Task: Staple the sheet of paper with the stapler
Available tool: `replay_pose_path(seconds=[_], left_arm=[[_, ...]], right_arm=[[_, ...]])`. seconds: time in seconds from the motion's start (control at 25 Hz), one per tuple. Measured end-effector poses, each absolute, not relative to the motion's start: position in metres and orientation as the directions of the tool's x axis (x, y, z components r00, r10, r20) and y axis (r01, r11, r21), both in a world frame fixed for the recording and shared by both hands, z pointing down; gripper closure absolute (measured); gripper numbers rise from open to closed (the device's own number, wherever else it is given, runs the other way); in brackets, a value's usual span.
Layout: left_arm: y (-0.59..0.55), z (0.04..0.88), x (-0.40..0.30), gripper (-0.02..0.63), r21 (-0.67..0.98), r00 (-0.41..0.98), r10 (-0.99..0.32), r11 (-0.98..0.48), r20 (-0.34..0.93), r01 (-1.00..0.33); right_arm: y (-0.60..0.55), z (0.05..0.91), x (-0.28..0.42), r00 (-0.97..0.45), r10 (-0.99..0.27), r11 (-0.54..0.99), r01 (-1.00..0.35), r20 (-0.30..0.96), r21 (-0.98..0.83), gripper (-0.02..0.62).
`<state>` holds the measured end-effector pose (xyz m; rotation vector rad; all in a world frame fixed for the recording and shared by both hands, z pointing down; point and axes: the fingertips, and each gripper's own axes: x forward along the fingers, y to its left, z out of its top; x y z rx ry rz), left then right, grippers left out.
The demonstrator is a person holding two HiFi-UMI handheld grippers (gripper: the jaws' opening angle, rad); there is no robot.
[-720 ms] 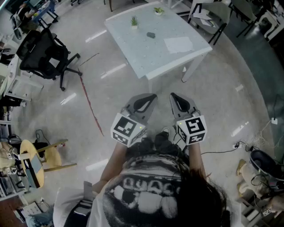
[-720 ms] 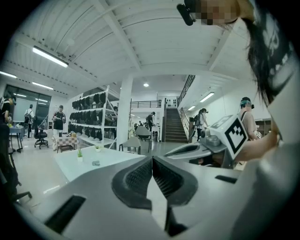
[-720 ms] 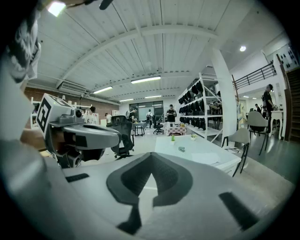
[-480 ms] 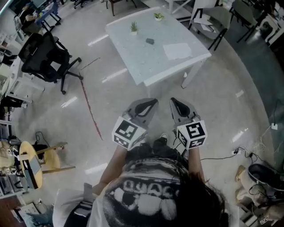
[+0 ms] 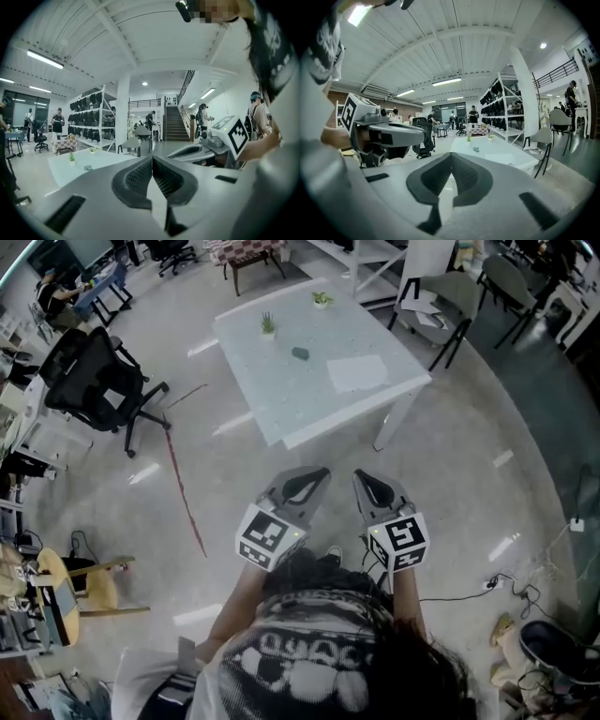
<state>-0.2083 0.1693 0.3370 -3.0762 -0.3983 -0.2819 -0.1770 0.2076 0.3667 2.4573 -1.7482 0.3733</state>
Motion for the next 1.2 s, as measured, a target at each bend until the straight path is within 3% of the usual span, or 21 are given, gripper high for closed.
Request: replay_pose_path(seconds=[0.64,1.2], left_arm=[[0.162,0.372,-0.172,0.601,-0.002,0.935,0.19,-0.98,0.3,0.2],[0.103,0.375,-0.017,0.601,0.026,0.935,0.244,-0.969,0.257,0.246]], right_arm=[[0.213,0.396,-0.125,0.277,-0.924,-0.326,-0.931,0.264,-0.164,0.594],[0.153,0.41,0.027,0.284,-0.899,-0.348,-0.925,0.335,-0.15,0.594]])
